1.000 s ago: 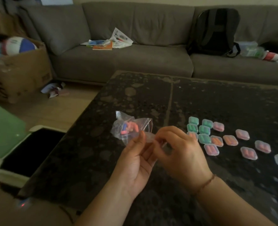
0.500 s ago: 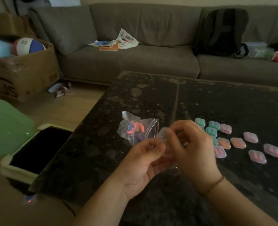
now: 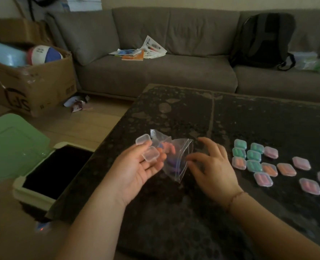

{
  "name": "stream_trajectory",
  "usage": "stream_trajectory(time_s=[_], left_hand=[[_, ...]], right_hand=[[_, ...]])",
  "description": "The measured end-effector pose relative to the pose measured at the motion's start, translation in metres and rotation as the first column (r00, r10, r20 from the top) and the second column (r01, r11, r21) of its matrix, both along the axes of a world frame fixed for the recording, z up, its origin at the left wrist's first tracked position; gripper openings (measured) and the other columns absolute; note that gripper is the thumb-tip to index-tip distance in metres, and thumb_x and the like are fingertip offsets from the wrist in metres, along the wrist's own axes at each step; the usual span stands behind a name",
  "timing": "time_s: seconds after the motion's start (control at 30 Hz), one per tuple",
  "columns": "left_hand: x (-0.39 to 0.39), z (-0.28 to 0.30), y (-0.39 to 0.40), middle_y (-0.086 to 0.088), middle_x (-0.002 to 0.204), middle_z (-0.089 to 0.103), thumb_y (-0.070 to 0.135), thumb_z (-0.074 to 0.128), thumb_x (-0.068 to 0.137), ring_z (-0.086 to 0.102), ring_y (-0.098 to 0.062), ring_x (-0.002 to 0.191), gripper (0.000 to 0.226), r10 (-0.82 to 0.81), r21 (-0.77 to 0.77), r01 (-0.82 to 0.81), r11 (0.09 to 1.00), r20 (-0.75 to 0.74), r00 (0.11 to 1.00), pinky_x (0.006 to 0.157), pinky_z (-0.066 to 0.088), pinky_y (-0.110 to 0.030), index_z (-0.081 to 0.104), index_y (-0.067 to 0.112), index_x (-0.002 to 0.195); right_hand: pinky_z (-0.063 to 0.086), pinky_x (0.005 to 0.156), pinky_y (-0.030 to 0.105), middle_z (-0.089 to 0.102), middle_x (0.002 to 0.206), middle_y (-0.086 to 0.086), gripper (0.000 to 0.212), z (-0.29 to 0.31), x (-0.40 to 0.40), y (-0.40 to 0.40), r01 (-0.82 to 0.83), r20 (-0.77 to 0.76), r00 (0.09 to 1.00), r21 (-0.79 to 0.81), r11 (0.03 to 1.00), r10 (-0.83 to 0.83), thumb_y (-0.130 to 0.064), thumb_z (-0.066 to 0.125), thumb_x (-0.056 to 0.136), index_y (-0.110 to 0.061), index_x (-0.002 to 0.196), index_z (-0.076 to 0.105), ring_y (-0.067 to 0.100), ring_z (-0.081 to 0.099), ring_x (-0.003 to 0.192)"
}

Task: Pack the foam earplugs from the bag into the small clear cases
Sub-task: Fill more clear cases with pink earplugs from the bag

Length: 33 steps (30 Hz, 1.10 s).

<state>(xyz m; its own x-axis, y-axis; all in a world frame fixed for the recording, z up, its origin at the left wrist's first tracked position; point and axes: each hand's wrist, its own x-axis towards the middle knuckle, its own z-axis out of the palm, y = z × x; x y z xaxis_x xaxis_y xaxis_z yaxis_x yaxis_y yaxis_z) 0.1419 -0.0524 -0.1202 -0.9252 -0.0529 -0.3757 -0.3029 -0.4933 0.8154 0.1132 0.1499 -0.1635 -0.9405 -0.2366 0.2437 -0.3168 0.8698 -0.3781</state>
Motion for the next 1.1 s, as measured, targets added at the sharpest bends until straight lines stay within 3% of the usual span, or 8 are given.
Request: stream_trajectory(time_s=[0.13,0.27,0.5,0.63,0.8,0.93,1.1], left_hand=[[-0.001,0.001,-0.008,-0.016,0.104,0.078,0.022,0.06,0.1,0.078,-0.027,0.093,0.026,0.07,0.035,-0.073,0.997,0.063,0.995,0.078,0.059,-0.039,0.065,0.009,0.122],[-0.002,0.001,-0.011,-0.017,0.108,0.076,0.024,0.06,0.099,0.078,-0.027,0.091,0.029,0.099,0.05,-0.104,0.993,0.08,0.992,0.084,0.059,-0.043,0.063,0.008,0.123],[-0.004,0.0,-0.01,-0.016,0.108,0.076,0.027,0.061,0.099,0.077,-0.028,0.096,0.03,0.086,0.066,-0.094,0.993,0.116,0.99,0.087,0.059,-0.044,0.064,0.008,0.123],[-0.005,0.0,-0.007,-0.016,0.11,0.075,0.027,0.061,0.099,0.076,-0.029,0.099,0.03,0.073,0.058,-0.08,0.995,0.116,0.991,0.086,0.059,-0.043,0.064,0.009,0.122],[-0.006,0.001,-0.002,-0.015,0.107,0.076,0.029,0.062,0.099,0.075,-0.028,0.098,0.029,0.059,0.046,-0.065,0.997,0.118,0.991,0.083,0.06,-0.041,0.065,0.01,0.121],[-0.004,0.001,0.002,-0.016,0.11,0.075,0.033,0.06,0.098,0.072,-0.025,0.092,0.028,-0.022,0.004,0.022,1.0,0.114,0.993,0.075,0.056,-0.036,0.068,0.011,0.115],[0.001,-0.002,0.009,-0.007,0.101,0.079,0.046,0.052,0.1,0.069,-0.021,0.086,0.036,-0.2,-0.177,0.217,0.96,0.106,0.974,0.07,0.052,-0.031,0.072,0.02,0.114]], right_hand=[[0.042,0.1,0.04,0.014,0.16,-0.002,0.021,-0.004,-0.022,-0.022,0.033,-0.038,0.999,0.031,0.999,-0.032,-0.041,0.054,0.093,-0.036,0.097,0.073,0.026,0.011,0.143],[0.039,0.103,0.04,0.014,0.161,-0.004,0.03,-0.009,-0.042,-0.037,0.145,0.034,0.989,0.04,0.989,-0.147,-0.047,0.054,0.093,-0.028,0.082,0.075,0.026,0.011,0.143],[0.039,0.105,0.04,0.03,0.155,-0.008,0.053,-0.015,-0.059,-0.049,0.268,0.097,0.956,0.106,0.958,-0.278,-0.07,0.045,0.086,-0.032,0.111,0.071,0.024,0.018,0.141],[0.041,0.101,0.04,0.037,0.151,-0.011,0.057,-0.015,-0.063,-0.05,0.294,0.08,0.95,0.088,0.952,-0.301,-0.072,0.044,0.086,-0.029,0.113,0.07,0.023,0.023,0.138],[0.039,0.099,0.041,0.036,0.15,-0.012,0.056,-0.014,-0.06,-0.042,0.252,0.073,0.963,0.087,0.964,-0.258,-0.077,0.045,0.082,-0.035,0.108,0.072,0.022,0.026,0.136],[0.045,0.098,0.04,0.035,0.149,-0.013,0.033,-0.003,-0.034,-0.011,0.101,-0.042,0.994,0.138,0.985,-0.096,-0.062,0.045,0.089,-0.044,0.1,0.07,0.019,0.03,0.134],[0.053,0.085,0.042,0.056,0.132,-0.006,0.041,0.027,0.005,0.033,0.024,-0.225,0.973,0.291,0.956,0.044,-0.059,0.036,0.088,-0.038,0.095,0.071,0.021,0.048,0.121]])
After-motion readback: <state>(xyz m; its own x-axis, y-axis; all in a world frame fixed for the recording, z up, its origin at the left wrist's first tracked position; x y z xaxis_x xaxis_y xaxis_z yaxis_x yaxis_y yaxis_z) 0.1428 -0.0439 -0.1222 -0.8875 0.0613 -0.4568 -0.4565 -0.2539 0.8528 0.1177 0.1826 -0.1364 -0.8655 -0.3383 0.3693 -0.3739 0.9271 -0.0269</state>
